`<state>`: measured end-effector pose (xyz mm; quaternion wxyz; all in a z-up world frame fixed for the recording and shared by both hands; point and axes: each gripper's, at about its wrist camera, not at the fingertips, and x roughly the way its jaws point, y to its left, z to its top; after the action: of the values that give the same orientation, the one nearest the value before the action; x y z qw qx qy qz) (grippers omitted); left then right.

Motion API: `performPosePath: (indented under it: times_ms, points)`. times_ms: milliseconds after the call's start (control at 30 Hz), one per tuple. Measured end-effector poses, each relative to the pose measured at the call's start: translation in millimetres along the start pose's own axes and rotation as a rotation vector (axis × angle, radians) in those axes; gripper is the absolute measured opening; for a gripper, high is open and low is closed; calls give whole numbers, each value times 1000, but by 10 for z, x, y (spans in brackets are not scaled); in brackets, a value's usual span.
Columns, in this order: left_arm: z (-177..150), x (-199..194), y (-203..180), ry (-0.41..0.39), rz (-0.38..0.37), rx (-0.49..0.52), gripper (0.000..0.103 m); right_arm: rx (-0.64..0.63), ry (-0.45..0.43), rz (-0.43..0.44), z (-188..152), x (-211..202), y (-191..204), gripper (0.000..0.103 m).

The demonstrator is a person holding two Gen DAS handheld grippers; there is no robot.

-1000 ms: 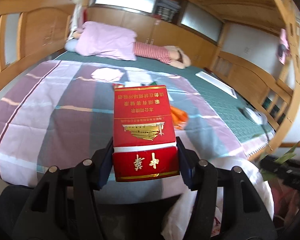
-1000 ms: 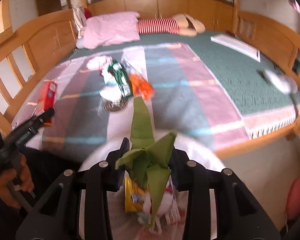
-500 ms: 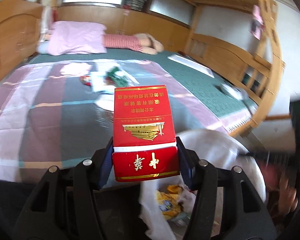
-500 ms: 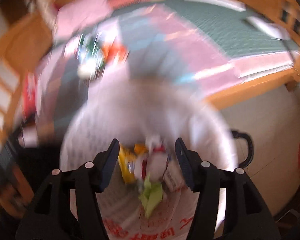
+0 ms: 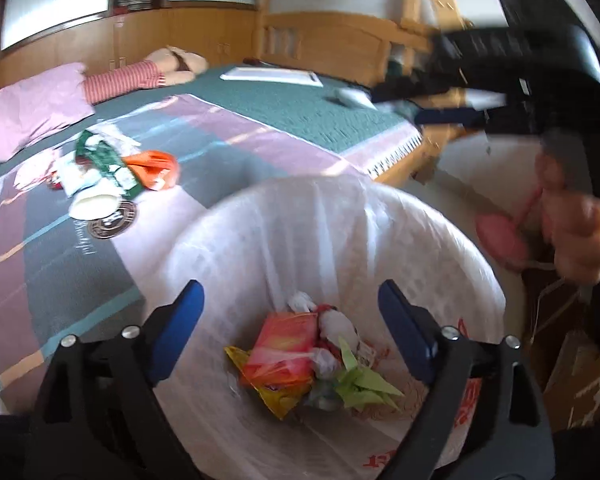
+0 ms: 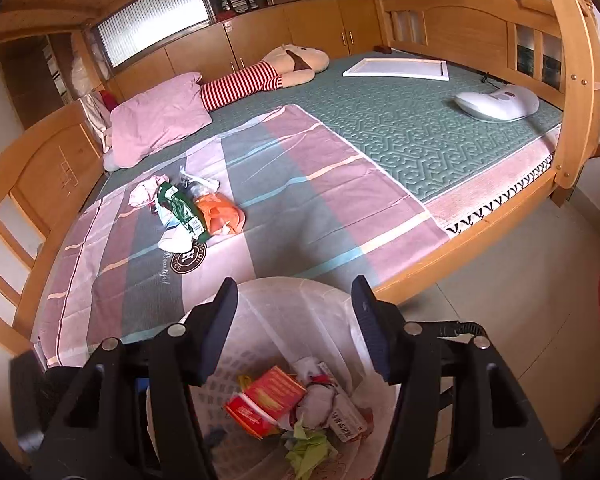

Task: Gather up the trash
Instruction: 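Carry the crane and red box to the wastebasket and open both grippers over it, then grasp the orange bread bag with the right gripper while the left gripper moves toward the paper cup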

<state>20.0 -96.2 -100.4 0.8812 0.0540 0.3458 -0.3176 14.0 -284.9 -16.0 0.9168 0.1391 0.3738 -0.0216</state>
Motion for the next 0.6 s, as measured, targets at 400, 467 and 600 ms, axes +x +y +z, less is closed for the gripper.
performPosePath:
  times_ms: [400,467,600]
  points:
    - [34,-192,312,-87,86,-163,91,-8,10,7,-29,8,48,59]
    - [44,-214,314,-97,100,-163,91,-15,16,8,-41,26,70,59]
    - [34,-246,383,-114,133,-186,91,-22,23,11,-49,56,89,59]
